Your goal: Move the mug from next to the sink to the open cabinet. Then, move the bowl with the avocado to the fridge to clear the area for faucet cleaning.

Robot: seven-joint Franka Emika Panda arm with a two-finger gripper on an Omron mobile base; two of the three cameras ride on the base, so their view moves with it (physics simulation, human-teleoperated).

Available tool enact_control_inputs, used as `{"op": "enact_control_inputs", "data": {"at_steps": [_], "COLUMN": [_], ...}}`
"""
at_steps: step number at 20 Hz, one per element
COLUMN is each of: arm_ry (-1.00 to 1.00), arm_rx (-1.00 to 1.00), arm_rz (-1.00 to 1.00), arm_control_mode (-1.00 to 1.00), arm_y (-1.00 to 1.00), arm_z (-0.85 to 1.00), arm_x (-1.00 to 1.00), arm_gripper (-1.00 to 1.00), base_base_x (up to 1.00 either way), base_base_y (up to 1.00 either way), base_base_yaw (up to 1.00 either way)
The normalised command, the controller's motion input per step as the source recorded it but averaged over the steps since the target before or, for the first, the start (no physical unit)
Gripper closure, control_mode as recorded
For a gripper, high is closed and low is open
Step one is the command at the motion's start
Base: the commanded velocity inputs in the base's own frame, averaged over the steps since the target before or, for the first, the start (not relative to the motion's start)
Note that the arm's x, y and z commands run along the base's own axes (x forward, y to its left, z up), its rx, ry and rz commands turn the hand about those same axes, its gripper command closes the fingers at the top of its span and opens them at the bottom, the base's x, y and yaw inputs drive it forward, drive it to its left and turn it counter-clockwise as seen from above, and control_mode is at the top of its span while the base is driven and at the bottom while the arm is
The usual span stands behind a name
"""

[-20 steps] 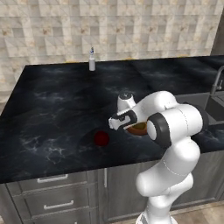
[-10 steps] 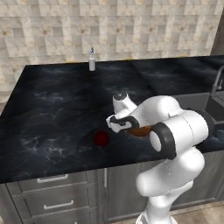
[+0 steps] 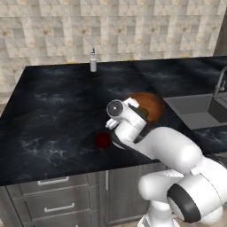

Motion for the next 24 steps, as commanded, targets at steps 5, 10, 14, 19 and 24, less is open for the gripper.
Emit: {"op": "enact_control_inputs", "data": {"at_steps": [5, 10, 14, 19, 24], "arm_ry": [-0.11, -0.04, 0.02, 0.03, 0.0], "arm_rx": [-0.05, 0.09, 0.27, 0.01, 0.0], "arm_rz": [0.09, 0.05, 0.06, 0.0, 0.0], "arm_control_mode": [-1.0, -1.0, -1.0, -1.0, 1.0], "arm_y": [0.01, -0.08, -0.27, 0.0, 0.0], "arm_z": [1.0, 1.0, 0.85, 0.0, 0.0], "arm_x": [-0.19, -0.43, -0.31, 0.01, -0.03], "arm_gripper": [1.0, 1.0, 1.0, 1.0, 1.0], "base_base_x": [0.0, 0.0, 0.0, 0.0, -0.49], "base_base_y": [0.0, 0.0, 0.0, 0.0, 0.05], "base_base_yaw": [0.0, 0.0, 0.0, 0.0, 0.14]}}
